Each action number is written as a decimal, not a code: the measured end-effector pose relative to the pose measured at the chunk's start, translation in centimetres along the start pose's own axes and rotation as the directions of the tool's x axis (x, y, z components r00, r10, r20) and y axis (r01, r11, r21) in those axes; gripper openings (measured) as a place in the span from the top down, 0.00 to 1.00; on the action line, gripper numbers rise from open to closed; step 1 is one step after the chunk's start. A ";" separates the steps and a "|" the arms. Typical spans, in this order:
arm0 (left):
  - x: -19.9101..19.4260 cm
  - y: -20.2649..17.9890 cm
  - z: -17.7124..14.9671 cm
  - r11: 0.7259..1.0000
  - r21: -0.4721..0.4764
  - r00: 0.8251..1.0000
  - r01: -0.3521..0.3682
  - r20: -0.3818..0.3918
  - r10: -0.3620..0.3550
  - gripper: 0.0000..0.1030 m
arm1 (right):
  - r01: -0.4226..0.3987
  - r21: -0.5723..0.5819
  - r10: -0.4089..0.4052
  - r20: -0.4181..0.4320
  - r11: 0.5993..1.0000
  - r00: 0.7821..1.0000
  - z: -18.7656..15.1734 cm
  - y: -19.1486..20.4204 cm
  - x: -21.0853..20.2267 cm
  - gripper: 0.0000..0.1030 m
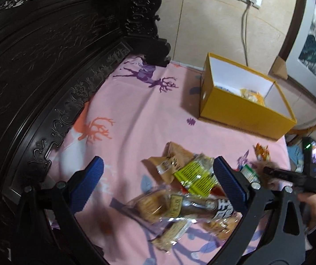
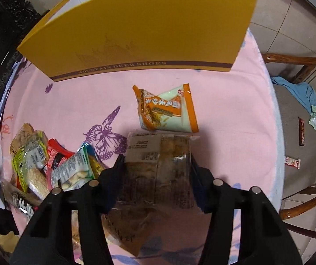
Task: Organize snacks
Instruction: 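Grasp the clear bread pack with the right tool while the left tool grasps the dark jerky stick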
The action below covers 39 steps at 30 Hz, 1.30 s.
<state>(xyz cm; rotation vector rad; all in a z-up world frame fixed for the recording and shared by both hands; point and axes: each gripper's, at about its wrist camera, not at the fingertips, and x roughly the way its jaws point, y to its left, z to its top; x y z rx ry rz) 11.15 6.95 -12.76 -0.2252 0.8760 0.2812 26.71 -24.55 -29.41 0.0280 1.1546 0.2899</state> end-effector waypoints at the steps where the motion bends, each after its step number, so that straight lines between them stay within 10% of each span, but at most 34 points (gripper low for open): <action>1: 0.2 -0.2 -0.2 1.000 0.019 1.000 -0.002 -0.010 0.002 0.02 | -0.010 0.007 0.010 0.011 1.000 1.000 -0.1 -0.2 -0.5 0.47; 8: 2.2 -5.7 -3.4 0.918 0.382 0.994 0.107 -0.074 -0.085 0.02 | -0.151 0.076 0.147 0.058 0.986 0.987 -2.1 -1.2 -5.3 0.47; 15: 5.1 -10.1 -6.0 0.639 0.737 0.975 0.219 -0.141 -0.172 0.02 | -0.207 0.089 0.204 0.046 0.974 0.978 -3.7 -1.0 -6.5 0.46; 23: 7.0 -11.7 -10.2 0.264 0.934 0.969 0.241 -0.219 -0.111 0.02 | -0.218 0.152 0.213 0.053 0.964 0.976 -5.0 -2.1 -7.1 0.46; 26: 7.9 -11.7 -11.5 0.173 0.958 0.973 0.231 -0.221 -0.072 0.04 | -0.214 0.166 0.208 0.055 0.963 0.977 -5.4 -2.2 -7.2 0.46; 30: 8.5 -11.5 -11.3 0.194 0.931 0.951 0.309 -0.305 -0.053 0.43 | -0.214 0.168 0.206 0.065 0.962 0.976 -5.6 -2.4 -7.5 0.46; 36: 7.4 -10.7 -10.5 0.268 0.888 0.928 0.373 -0.357 -0.108 0.59 | -0.215 0.183 0.207 0.062 0.959 0.976 -5.6 -2.6 -7.5 0.46; 39: 6.4 -10.3 -9.8 0.346 0.851 0.919 0.394 -0.363 -0.153 0.62 | -0.215 0.170 0.207 0.066 0.962 0.976 -5.5 -2.3 -7.6 0.46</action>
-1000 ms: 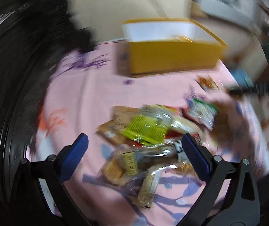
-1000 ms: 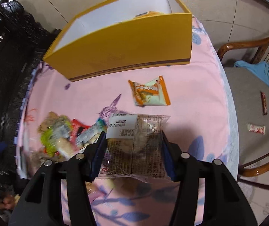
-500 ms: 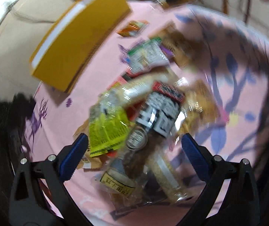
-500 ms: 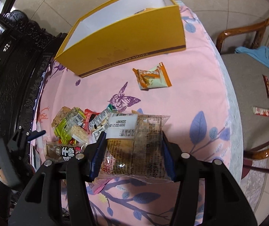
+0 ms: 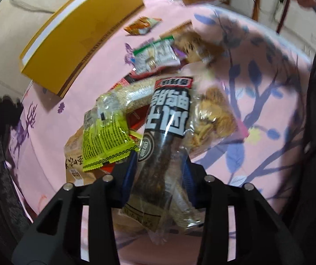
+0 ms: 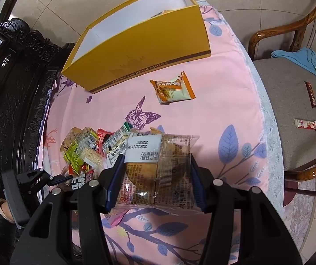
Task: Organize snacks
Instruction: 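Grasp the clear bread pack with the right tool while the left tool grasps the dark jerky stick, then carry the jerky stick and bread pack into the yellow box and release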
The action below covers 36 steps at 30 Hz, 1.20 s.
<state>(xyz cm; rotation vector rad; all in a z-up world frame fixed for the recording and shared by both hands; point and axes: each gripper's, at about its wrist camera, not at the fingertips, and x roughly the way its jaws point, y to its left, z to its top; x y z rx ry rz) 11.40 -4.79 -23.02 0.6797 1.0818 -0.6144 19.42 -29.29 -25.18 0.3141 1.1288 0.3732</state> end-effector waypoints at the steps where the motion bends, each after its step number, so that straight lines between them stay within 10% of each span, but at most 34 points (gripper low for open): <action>1: -0.3 0.2 0.0 1.000 -0.030 1.000 0.009 0.013 -0.009 0.63 | 0.000 -0.002 0.000 0.000 1.000 1.000 0.0 0.0 0.0 0.46; 24: -5.1 4.2 -1.6 0.894 -0.423 0.973 0.147 0.225 -0.053 0.73 | -0.024 -0.041 0.025 0.014 0.999 1.000 0.6 1.4 -0.3 0.46; 36: -0.4 2.3 -1.5 0.902 -0.416 0.992 0.114 0.100 -0.079 0.71 | -0.022 -0.031 0.023 0.014 0.999 1.000 0.5 1.3 -0.4 0.46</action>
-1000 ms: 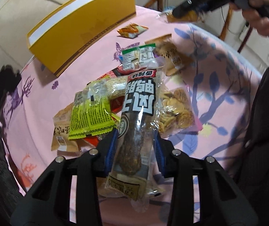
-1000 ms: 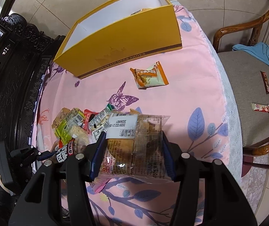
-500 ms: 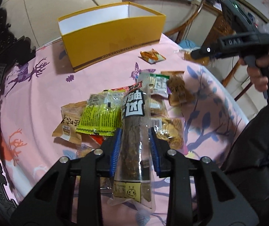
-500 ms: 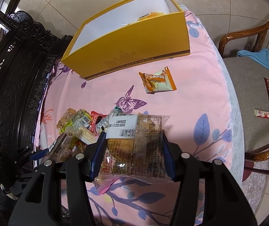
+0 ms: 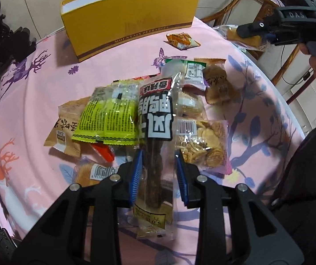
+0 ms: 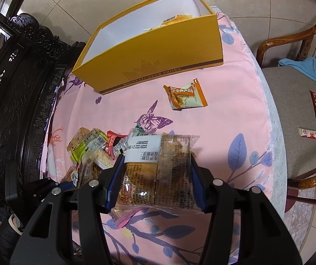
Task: Organize snacks
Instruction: 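Carry the jerky stick and bread pack into the yellow box and release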
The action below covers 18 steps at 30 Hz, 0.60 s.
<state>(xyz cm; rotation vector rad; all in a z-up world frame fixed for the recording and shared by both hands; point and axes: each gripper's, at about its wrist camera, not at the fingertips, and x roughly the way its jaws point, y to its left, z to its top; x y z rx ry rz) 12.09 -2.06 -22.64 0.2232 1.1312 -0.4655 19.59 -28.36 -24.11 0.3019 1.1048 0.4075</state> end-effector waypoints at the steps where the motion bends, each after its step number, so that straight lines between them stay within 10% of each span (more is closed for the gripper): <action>1: 0.1 -0.1 0.0 1.000 0.007 1.000 -0.007 -0.003 0.007 0.71 | 0.000 0.001 0.000 0.000 1.000 1.000 0.0 0.0 0.0 0.46; 18: -7.6 1.3 3.6 0.982 -0.147 0.960 0.115 0.269 -0.072 0.74 | -0.042 -0.013 0.042 0.041 0.999 0.998 1.0 1.2 -1.8 0.46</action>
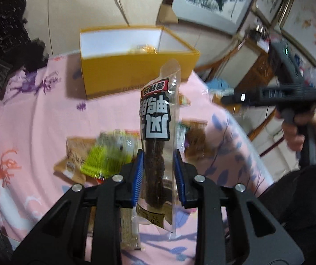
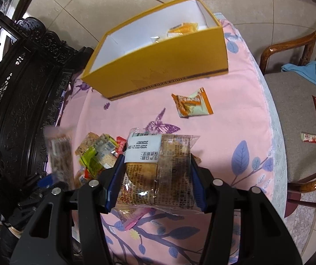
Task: Organize snacks
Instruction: 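Carry the jerky stick and bread pack into the yellow box and release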
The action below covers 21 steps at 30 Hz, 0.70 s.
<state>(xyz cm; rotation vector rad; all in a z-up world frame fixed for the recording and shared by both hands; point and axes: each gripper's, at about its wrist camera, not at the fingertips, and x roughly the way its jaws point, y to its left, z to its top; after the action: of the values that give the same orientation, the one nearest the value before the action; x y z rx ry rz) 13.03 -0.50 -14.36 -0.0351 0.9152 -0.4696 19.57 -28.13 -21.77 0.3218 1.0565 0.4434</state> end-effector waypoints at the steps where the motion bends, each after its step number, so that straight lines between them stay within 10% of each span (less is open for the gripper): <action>1: -0.5 -0.1 0.7 1.000 0.003 1.000 -0.001 0.022 0.001 0.74 | -0.005 -0.001 0.005 0.006 1.000 1.000 0.3 0.1 -0.3 0.46; 11: -3.2 -1.0 12.1 0.996 0.085 0.972 -0.029 0.233 0.008 0.74 | -0.020 -0.102 0.039 0.182 0.995 0.982 8.3 3.0 -4.2 0.46; 21: 1.1 1.2 24.2 0.990 0.048 0.953 -0.130 0.283 0.112 0.74 | 0.048 -0.189 0.015 0.318 0.981 0.948 19.4 5.0 -3.8 0.46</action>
<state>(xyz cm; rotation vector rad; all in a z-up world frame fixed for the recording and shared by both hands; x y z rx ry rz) 32.71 -3.96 -0.54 0.0153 0.6191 -0.3692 34.19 -26.51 -7.71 0.2014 0.6937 0.4583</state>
